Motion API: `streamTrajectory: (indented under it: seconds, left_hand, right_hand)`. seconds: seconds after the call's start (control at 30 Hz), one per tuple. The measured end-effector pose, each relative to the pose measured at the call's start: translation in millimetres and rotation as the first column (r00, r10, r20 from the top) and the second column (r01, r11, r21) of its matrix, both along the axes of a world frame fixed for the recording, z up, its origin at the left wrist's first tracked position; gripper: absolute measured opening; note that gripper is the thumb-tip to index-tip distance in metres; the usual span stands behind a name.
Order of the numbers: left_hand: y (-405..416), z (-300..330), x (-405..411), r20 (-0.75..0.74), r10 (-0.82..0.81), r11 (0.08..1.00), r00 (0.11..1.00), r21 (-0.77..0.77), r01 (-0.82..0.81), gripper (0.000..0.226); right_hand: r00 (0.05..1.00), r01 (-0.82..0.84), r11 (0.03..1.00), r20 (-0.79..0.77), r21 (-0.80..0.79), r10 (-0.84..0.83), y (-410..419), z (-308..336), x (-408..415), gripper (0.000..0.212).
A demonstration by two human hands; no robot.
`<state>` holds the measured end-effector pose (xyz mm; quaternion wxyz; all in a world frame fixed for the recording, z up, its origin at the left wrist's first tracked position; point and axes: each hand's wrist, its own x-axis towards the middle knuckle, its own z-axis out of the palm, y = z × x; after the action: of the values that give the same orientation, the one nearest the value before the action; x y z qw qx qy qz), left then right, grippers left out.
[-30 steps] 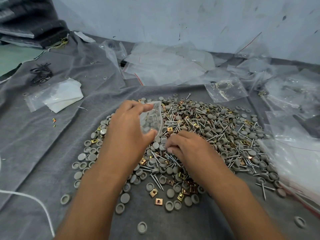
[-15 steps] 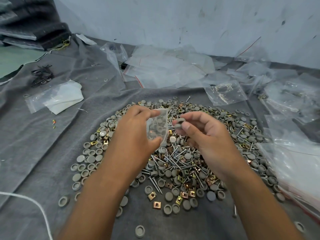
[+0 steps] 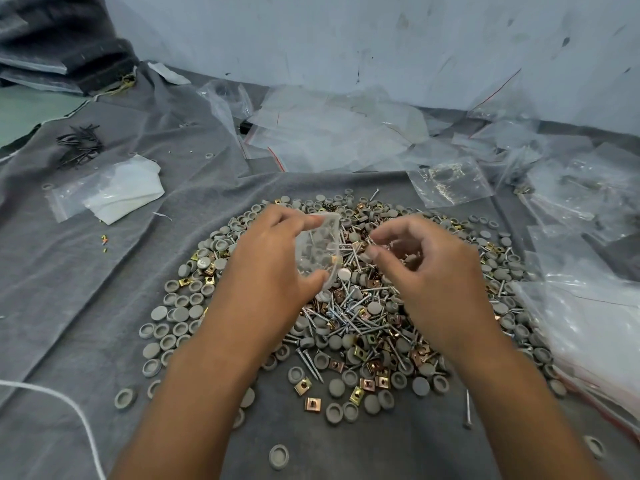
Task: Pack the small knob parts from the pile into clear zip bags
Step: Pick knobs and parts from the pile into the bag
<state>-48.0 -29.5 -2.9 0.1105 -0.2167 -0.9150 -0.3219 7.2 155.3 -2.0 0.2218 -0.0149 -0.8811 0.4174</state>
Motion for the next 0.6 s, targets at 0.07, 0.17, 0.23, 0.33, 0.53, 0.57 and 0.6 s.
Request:
streamTrajectory:
  seconds: [0.07, 0.17, 0.23, 0.33, 0.53, 0.57, 0.6]
  left_hand:
    - [-1.1, 0.6, -0.5, -0.005, 0.007, 1.0, 1.0, -0.008, -0.007, 0.067]
    - [0.9, 0.9, 1.0, -0.01, 0.009, 1.0, 1.0, -0.023, -0.01, 0.066]
    - [2.2, 0.9, 1.3, -0.013, 0.016, 0.999, 1.0, -0.028, -0.017, 0.066]
    - [3.0, 0.7, 1.0, -0.011, 0.018, 0.999, 1.0, -0.034, -0.018, 0.066]
    - [2.7, -0.2, 0.7, -0.008, 0.015, 0.999, 1.0, -0.029, -0.015, 0.068]
    - [2.8, -0.2, 0.7, -0.007, 0.013, 1.0, 1.0, -0.027, -0.013, 0.068]
    - [2.9, -0.3, 0.5, -0.005, 0.01, 1.0, 1.0, -0.025, -0.01, 0.068]
  right_hand:
    - [0.961, -0.056, 0.994, 0.276, 0.097, 0.028, 14.2, -2.4, 2.5, 0.014]
    - [0.85, -0.223, 0.919, 0.527, 0.324, 0.021, 14.5, -14.3, 8.9, 0.015]
    - [0.857, -0.284, 0.855, 0.516, 0.434, 0.023, 8.7, -22.7, 10.4, 0.027]
    - [0.894, -0.266, 0.833, 0.447, 0.485, 0.025, 4.2, -24.4, 9.1, 0.028]
    - [0.906, -0.244, 0.842, 0.423, 0.482, 0.02, 3.1, -22.6, 9.9, 0.009]
    - [0.912, -0.233, 0.842, 0.411, 0.487, 0.014, 3.2, -22.1, 10.2, 0.007]
    - [0.914, -0.229, 0.837, 0.405, 0.497, 0.01, 2.8, -21.5, 10.6, 0.008]
